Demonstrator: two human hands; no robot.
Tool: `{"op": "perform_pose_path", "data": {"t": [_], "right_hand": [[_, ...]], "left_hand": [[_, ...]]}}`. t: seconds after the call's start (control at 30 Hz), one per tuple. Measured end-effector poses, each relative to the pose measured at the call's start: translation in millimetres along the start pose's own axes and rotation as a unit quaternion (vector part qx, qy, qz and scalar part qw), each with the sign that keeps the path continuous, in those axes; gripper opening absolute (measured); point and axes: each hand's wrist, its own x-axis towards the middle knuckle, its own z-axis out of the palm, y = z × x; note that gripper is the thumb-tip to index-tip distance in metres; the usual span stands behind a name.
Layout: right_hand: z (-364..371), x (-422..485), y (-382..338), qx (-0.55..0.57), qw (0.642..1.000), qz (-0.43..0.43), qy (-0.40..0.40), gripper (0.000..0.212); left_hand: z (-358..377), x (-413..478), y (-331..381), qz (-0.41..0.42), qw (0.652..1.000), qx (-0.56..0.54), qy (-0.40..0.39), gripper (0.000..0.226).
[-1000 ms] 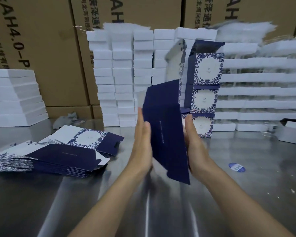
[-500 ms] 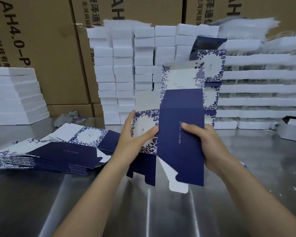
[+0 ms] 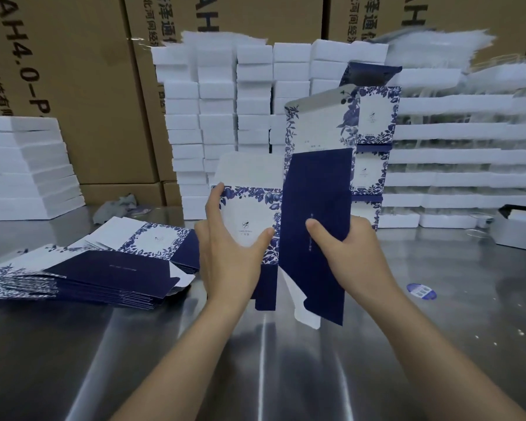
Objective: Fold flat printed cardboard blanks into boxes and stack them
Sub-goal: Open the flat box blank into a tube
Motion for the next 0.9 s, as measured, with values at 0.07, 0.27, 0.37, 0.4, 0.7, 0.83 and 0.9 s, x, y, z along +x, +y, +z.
{"op": "perform_pose_path", "data": {"t": [0.07,0.27,0.37,0.4,0.7,0.83,0.9], "right_hand": [[3.5,-2.3,-1.0,-0.025,0.999,-0.035,0.007,0.029],[3.6,1.6,6.8,-0.123,0.990,-0.059,0.048,0.041],[-14.4,10.8,8.9,-0.101,0.993,-0.035,0.057,0.037],[-20.8,13.6,9.2,-0.088,0.994,-0.032,0.057,0.033],[-44.6,24.0,20.2,0.134,0.987,0.079,-0.040,0.009],[-52.8,24.3,20.4,0.224,0.964,0.126,-0.071,0.011],[-54.0,25.3,20.6,0.226,0.962,0.137,-0.075,0.010]], "left_hand": [[1.5,-5.4,1.5,0.015,1.000,0.002,0.007,0.096],[12.3,-19.3,7.4,0.066,0.993,-0.081,-0.046,0.081],[10.1,-10.2,6.5,0.042,0.986,-0.142,-0.077,0.068],[8.6,-5.5,4.8,0.018,0.983,-0.163,-0.085,0.069],[-15.8,32.6,-13.1,-0.162,0.936,-0.253,-0.185,0.023],[-27.9,44.7,-24.1,-0.185,0.887,-0.271,-0.323,0.033],[-30.1,46.0,-27.8,-0.189,0.880,-0.262,-0.349,0.035]]}}
